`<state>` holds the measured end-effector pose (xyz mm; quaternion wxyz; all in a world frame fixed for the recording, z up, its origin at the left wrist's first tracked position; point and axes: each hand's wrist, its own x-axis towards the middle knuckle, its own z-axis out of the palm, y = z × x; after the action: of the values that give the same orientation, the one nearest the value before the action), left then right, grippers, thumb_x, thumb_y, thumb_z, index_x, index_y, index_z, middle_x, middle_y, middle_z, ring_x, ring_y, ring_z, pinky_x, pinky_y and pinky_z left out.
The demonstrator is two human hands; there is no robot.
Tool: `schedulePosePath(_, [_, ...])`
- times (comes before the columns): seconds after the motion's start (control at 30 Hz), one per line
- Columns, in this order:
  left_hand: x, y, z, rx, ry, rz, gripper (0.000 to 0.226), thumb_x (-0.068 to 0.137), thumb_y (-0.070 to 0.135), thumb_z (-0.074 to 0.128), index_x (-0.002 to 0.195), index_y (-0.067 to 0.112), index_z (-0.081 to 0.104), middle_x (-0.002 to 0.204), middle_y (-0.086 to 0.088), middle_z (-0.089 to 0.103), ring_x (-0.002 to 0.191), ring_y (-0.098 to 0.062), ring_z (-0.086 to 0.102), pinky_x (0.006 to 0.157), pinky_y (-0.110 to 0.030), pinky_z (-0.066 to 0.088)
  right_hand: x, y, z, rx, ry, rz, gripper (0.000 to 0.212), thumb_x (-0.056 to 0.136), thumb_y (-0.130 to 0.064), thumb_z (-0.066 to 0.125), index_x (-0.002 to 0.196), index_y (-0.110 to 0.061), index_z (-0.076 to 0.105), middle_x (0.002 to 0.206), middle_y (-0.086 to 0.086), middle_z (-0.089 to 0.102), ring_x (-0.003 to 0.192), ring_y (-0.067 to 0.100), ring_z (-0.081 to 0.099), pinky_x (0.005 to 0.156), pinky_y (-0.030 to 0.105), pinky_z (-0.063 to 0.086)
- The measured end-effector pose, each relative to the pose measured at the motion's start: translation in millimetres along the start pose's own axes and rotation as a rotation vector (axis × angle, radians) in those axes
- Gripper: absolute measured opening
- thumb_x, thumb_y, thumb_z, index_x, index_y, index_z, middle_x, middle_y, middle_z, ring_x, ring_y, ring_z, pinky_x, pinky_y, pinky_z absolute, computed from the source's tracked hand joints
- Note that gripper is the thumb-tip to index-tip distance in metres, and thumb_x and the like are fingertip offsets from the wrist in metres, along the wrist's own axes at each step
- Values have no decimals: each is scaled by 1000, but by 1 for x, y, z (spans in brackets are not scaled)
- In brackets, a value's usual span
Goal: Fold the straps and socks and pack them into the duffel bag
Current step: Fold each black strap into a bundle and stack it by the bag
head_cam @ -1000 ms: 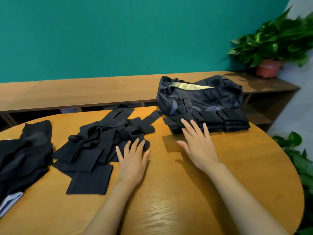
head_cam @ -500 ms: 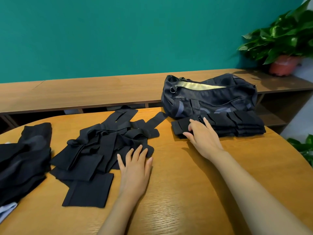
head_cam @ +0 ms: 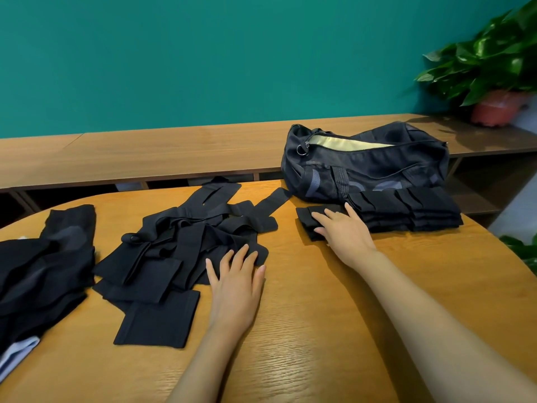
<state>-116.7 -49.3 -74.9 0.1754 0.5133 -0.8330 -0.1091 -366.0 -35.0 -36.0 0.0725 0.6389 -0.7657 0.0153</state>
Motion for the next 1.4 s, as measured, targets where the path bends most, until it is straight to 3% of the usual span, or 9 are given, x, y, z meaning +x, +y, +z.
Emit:
schedulePosePath(0.13, [0, 1, -1, -12, 4, -2, 52, 101, 49, 22, 146, 31, 38, 156, 12, 27, 146, -13, 13, 118, -50, -11, 0, 4, -2, 9, 49, 11, 43, 107, -28, 32, 149, -24, 36, 151, 5, 42, 142, 26, 32, 121, 42, 1])
schedulePosePath(0.33, [0, 1, 0, -20, 20, -3, 50, 102, 48, 24, 146, 30, 38, 156, 11, 28, 146, -14, 14, 118, -50, -10, -11, -7, 2, -17, -19, -17, 73, 90, -69, 2, 153, -38, 18, 162, 3, 16, 148, 36, 14, 121, 51, 1])
schedulePosePath(0.47, [0, 0, 0, -29, 33, 1, 48, 102, 46, 26, 145, 29, 39, 155, 11, 29, 146, -15, 15, 118, -51, -9, -12, -15, 9, -48, -130, -26, 64, 94, -68, 17, 152, -41, 18, 164, 3, 3, 147, 42, 7, 120, 52, 3])
schedulePosePath(0.77, [-1, -1, -3, -114, 59, 28, 45, 103, 42, 31, 145, 30, 41, 154, 11, 31, 145, -12, 17, 117, -49, -12, -16, -45, -1, 87, -83, -10, 55, 101, -56, 27, 152, -34, 26, 163, 1, 13, 148, 35, 8, 119, 52, 3])
schedulePosePath(0.9, [-11, -10, -18, -208, 189, 119, 37, 100, 33, 45, 137, 27, 52, 146, 8, 44, 140, -11, 28, 117, -44, -16, -40, -69, -3, 133, -48, -80, 52, 101, -52, 32, 150, -35, 30, 162, -4, 18, 149, 28, 7, 120, 52, 3])
schedulePosePath(1.07, [-31, -50, -49, -121, 339, 66, 39, 92, 30, 62, 131, 26, 58, 139, 7, 51, 135, -16, 36, 118, -51, -3, -61, -119, -7, 270, -42, -178, 46, 103, -44, 36, 148, -35, 34, 159, -11, 24, 149, 19, 9, 120, 49, -2])
schedulePosePath(1.23, [-44, -107, -71, 8, 193, -155, 52, 90, 34, 65, 139, 27, 49, 150, 5, 40, 141, -23, 27, 117, -55, 0, -76, -185, -15, 369, -81, -401, 45, 104, -36, 37, 149, -33, 34, 158, -13, 27, 149, 13, 9, 121, 48, -1])
schedulePosePath(1.33, [-46, -127, -77, 2, 108, -181, 45, 97, 32, 54, 141, 30, 47, 151, 7, 39, 142, -22, 28, 118, -52, 6, -86, -216, -12, 349, -142, -489, 49, 104, -42, 35, 151, -34, 28, 159, -12, 25, 149, 13, 8, 120, 52, -3])
schedulePosePath(1.4, [-45, -133, -78, -4, 76, -169, 39, 101, 29, 48, 139, 31, 50, 149, 6, 43, 140, -20, 32, 119, -49, 11, -93, -223, -10, 359, -160, -457, 50, 102, -48, 33, 150, -32, 33, 155, -11, 32, 146, 12, 13, 119, 54, -4])
